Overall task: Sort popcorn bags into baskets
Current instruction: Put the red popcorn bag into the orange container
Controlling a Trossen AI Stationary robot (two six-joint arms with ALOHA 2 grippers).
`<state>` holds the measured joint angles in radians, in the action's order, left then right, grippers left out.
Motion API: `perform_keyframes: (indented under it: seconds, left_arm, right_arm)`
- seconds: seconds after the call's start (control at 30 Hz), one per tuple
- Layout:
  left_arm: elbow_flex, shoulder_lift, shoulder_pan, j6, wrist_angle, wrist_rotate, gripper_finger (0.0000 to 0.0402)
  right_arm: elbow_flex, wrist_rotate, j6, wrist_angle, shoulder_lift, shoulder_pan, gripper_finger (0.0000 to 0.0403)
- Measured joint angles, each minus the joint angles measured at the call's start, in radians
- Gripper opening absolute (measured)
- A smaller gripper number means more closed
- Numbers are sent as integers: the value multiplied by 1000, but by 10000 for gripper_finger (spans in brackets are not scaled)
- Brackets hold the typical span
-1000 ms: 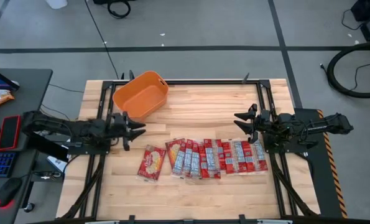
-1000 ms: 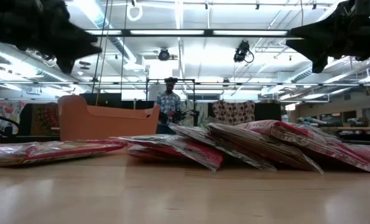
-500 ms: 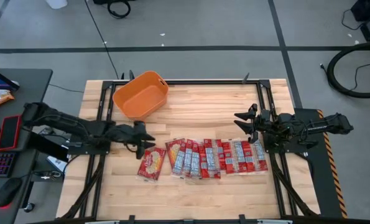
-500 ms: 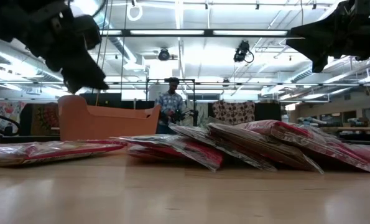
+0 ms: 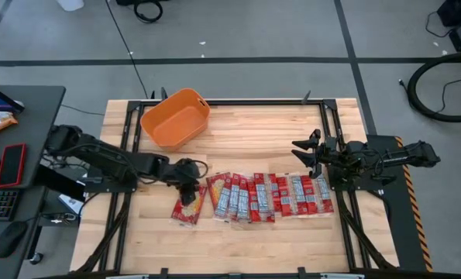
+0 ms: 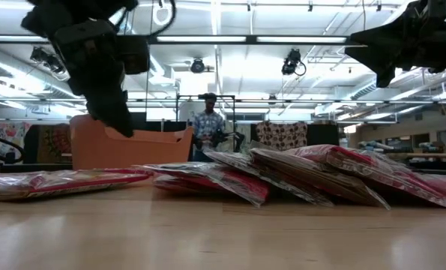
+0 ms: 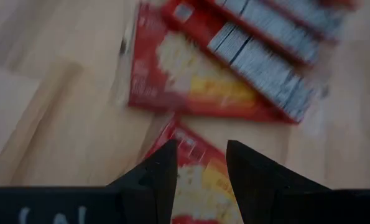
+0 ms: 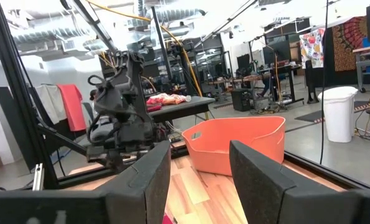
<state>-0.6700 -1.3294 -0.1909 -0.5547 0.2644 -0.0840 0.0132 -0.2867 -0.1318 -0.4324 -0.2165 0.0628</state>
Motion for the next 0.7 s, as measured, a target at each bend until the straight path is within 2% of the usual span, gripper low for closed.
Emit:
perform_keyframes:
  seconds: [0.1, 0.27, 0.5, 0.7]
  left_arm:
    - [-92, -63, -20, -5, 149, -5, 142]
    - [-196, -155, -30, 43, 306, -16, 142]
    - [-208, -247, 22, 234, 311, -21, 142]
    - [-208, -262, 51, 388, 299, -20, 142]
  right_arm:
    - [0, 0, 0, 0, 0, 0, 170]
    - [0, 0, 0, 0, 0, 0, 170]
    - [0, 0, 0, 0, 0, 0, 170]
    - [0, 0, 0, 0, 0, 0, 170]
